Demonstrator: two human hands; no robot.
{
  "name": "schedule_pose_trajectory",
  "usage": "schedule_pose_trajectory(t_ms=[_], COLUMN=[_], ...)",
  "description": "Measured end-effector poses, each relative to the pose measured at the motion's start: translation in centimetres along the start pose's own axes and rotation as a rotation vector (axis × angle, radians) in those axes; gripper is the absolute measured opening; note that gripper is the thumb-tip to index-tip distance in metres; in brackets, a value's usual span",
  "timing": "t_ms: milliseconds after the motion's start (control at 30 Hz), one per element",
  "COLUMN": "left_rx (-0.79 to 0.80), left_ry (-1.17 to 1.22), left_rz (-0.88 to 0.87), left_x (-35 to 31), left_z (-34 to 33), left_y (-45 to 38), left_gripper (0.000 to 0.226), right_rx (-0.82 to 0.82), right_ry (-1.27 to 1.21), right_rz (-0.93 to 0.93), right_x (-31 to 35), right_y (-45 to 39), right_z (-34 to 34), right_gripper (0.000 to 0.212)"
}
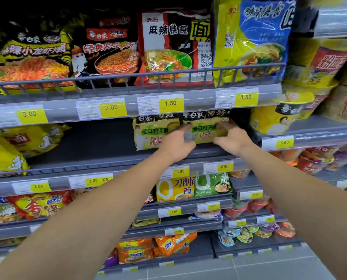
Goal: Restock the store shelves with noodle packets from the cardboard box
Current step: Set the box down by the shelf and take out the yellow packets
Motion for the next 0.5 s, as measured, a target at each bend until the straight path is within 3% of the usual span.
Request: schedule_pose_trajectory(t_ms=[133,300,500], left_rx=[-0.12,-0.148,-0.17], left_ry=[0.045,-0.163,-0.187], left_rz=[0.074,0.018,-0.006], left_x=[-0.5,-0.6,-0.8], left_z=[0.0,-0.3,-0.1], left_y=[-1.0,-1.3,-1.0], left_gripper=[0.054,0.042,0.033], right_rx=[-0.169,-0.104,-0.124], right_ry=[-0.131,-0.045,0.056], right_rz=[0.09,0.111,0.146], right_x=[-0.5,-1.1,-1.0], right_y=[-0.9,-1.8,-1.2], right_z=[0.5,-0.1,0.0], right_gripper=[0.042,0.046,0.049])
Point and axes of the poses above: each hand's wrist, its own y-axis away from the middle knuckle, its own z-axis out of the back of the hand, x = y × z, the point moved 2 cm from there along -y, towards the middle knuckle, and after that the axes turned 11 degrees about -y, right-handed, at the moved point
